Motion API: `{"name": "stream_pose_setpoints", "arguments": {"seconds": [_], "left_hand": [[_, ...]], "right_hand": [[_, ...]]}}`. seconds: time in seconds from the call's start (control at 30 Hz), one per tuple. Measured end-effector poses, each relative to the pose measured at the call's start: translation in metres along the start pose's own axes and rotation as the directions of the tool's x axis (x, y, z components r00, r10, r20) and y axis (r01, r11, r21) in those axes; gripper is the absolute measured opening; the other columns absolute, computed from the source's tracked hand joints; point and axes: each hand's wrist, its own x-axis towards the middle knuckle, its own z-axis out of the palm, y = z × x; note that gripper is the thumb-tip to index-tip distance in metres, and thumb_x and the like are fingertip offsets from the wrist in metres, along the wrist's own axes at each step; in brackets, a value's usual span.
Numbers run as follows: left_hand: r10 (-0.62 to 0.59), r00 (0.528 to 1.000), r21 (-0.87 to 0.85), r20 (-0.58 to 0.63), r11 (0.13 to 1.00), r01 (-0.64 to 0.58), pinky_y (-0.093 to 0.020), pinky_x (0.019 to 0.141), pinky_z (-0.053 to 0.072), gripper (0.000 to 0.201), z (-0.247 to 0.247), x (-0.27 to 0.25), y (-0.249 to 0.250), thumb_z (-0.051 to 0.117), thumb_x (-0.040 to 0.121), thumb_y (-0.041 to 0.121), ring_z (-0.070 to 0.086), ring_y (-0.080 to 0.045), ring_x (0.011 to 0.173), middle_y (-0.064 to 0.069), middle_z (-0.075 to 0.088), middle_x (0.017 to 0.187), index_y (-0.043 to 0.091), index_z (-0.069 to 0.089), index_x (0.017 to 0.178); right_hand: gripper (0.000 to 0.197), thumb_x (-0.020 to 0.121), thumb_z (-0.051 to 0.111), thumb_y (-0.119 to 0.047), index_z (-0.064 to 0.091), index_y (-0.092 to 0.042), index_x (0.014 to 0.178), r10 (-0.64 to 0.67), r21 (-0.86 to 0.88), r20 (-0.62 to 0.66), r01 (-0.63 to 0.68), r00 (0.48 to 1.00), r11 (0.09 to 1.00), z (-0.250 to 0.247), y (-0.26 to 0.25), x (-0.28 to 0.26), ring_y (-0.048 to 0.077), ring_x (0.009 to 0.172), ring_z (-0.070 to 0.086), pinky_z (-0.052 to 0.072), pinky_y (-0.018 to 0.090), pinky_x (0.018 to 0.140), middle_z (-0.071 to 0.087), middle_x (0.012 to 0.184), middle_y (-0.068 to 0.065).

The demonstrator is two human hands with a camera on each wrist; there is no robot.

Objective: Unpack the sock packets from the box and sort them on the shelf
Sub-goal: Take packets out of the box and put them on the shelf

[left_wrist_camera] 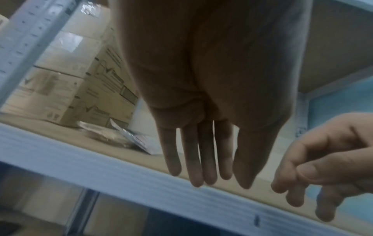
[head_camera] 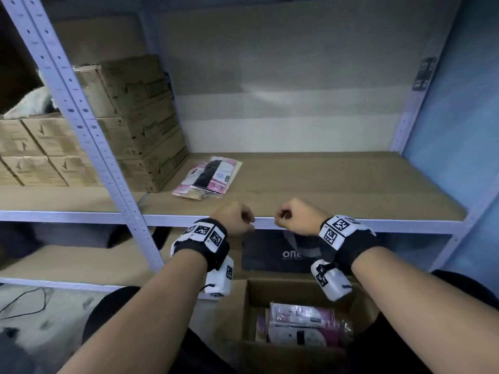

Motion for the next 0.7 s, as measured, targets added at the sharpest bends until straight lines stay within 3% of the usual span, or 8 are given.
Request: {"name": "stream_pose_setpoints", "arguments": {"seconds": [0.23, 0.37, 0.5, 0.57, 0.63, 0.7], "left_hand": [[0.025, 0.951, 0.067, 0.309, 0.997, -0.048, -0.028, 0.081, 0.051, 0.022, 0.084, 0.001, 0.024, 0.075, 0.079, 0.024, 0.061, -0.013, 0.086, -0.001, 0.070, 0.094, 0.013, 0.074, 0.097], [-0.014, 0.899, 0.155, 0.439, 0.986, -0.060, -0.034, 0.085, 0.055, 0.020, 0.130, 0.016, 0.019, 0.070, 0.078, 0.022, 0.068, -0.021, 0.095, -0.005, 0.073, 0.100, 0.013, 0.076, 0.094], [-0.075, 0.852, 0.235, 0.518, 0.970, -0.057, -0.028, 0.067, 0.050, 0.022, 0.173, 0.030, 0.002, 0.067, 0.080, 0.025, 0.067, -0.028, 0.082, -0.013, 0.071, 0.096, 0.007, 0.070, 0.092], [-0.084, 0.836, 0.247, 0.543, 0.967, -0.063, -0.027, 0.070, 0.051, 0.033, 0.196, 0.041, -0.012, 0.076, 0.069, 0.038, 0.065, -0.025, 0.080, -0.009, 0.069, 0.095, 0.016, 0.069, 0.093], [-0.115, 0.769, 0.238, 0.629, 0.970, -0.050, -0.027, 0.077, 0.054, 0.033, 0.222, 0.056, -0.028, 0.080, 0.065, 0.038, 0.063, -0.019, 0.080, -0.002, 0.068, 0.092, 0.018, 0.072, 0.090], [-0.157, 0.702, 0.264, 0.694, 0.963, -0.046, -0.028, 0.078, 0.054, 0.014, 0.264, 0.081, -0.058, 0.079, 0.067, 0.031, 0.063, -0.019, 0.080, 0.000, 0.069, 0.090, 0.024, 0.071, 0.077]], "right_hand": [[0.016, 0.083, 0.067, -0.027, 0.074, -0.014, 0.087, 0.179, -0.024, 0.182, -0.178, 0.967, 0.984, 0.030, 0.068, -0.053, 0.019, 0.084, 0.067, 0.054, 0.033, 0.079, 0.073, 0.090, 0.004], [0.015, 0.082, 0.066, -0.025, 0.075, -0.013, 0.085, 0.310, -0.117, 0.268, -0.289, 0.912, 0.950, 0.064, 0.106, -0.063, 0.020, 0.084, 0.067, 0.053, 0.028, 0.076, 0.074, 0.091, 0.004], [0.014, 0.082, 0.067, -0.027, 0.076, -0.017, 0.088, 0.411, -0.214, 0.356, -0.355, 0.839, 0.910, 0.102, 0.142, -0.058, 0.022, 0.085, 0.069, 0.057, 0.034, 0.079, 0.074, 0.091, 0.002], [0.015, 0.084, 0.067, -0.024, 0.074, -0.013, 0.091, 0.429, -0.206, 0.414, -0.376, 0.803, 0.903, 0.119, 0.160, -0.051, 0.022, 0.085, 0.067, 0.055, 0.034, 0.079, 0.073, 0.095, 0.006], [0.017, 0.087, 0.064, -0.018, 0.072, -0.007, 0.097, 0.416, -0.195, 0.469, -0.368, 0.779, 0.909, 0.132, 0.173, -0.043, 0.019, 0.081, 0.061, 0.052, 0.031, 0.078, 0.072, 0.101, 0.011], [0.019, 0.086, 0.063, -0.013, 0.071, -0.002, 0.099, 0.418, -0.193, 0.527, -0.374, 0.740, 0.907, 0.145, 0.186, -0.034, 0.016, 0.073, 0.056, 0.049, 0.028, 0.071, 0.071, 0.103, 0.014]]}}
